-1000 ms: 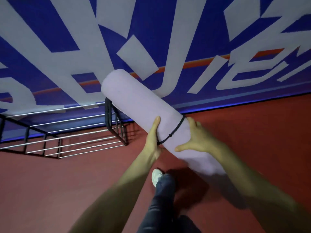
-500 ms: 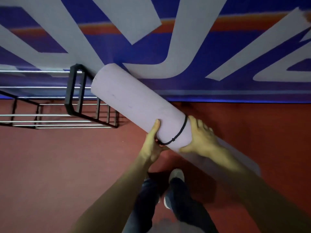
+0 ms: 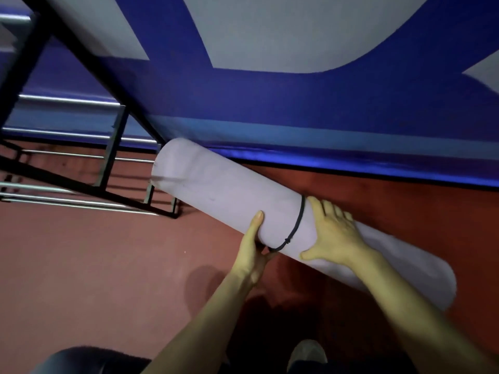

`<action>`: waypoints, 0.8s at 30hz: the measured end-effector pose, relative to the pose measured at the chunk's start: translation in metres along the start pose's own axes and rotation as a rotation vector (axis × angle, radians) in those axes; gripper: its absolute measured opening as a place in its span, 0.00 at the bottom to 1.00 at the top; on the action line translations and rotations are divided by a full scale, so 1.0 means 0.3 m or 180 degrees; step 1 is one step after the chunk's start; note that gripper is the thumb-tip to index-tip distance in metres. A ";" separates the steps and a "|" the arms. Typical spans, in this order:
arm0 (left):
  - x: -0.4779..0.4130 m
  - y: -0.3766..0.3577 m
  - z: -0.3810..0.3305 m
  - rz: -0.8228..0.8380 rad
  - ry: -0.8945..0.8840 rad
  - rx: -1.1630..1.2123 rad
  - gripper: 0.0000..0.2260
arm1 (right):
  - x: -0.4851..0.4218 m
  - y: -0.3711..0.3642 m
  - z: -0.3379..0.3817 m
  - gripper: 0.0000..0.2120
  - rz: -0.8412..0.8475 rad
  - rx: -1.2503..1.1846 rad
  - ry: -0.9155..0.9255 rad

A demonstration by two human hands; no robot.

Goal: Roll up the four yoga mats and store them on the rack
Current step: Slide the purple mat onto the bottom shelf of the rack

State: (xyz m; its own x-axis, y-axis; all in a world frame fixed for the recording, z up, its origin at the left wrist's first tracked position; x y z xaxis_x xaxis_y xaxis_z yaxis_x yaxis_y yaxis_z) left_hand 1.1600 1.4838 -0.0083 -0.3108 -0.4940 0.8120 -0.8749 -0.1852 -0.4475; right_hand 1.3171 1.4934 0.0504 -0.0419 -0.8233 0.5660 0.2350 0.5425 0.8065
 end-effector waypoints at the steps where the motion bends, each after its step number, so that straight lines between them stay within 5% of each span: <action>1: -0.047 0.022 0.006 0.0003 -0.0088 0.0018 0.25 | -0.042 -0.031 -0.002 0.60 -0.0052 0.0031 0.0043; 24: -0.392 0.243 0.041 0.0109 -0.0572 0.0553 0.27 | -0.335 -0.244 0.070 0.61 -0.0455 0.0359 0.0360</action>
State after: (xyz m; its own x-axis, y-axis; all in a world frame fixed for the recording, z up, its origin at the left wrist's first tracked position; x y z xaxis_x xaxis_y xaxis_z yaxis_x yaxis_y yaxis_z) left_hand 1.1373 1.5180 -0.1410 -0.2545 -0.6427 0.7226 -0.7832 -0.3014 -0.5439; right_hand 1.2837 1.5400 -0.0621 0.0436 -0.9033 0.4268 0.1239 0.4288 0.8948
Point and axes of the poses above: each hand's wrist, its own x-axis away from the middle knuckle, its own y-axis out of the back of the hand, z = x × y, the point moved 6 cm from there along -x, towards the middle knuckle, and after that the axes turned 2 degrees about y, right-handed, at the moved point
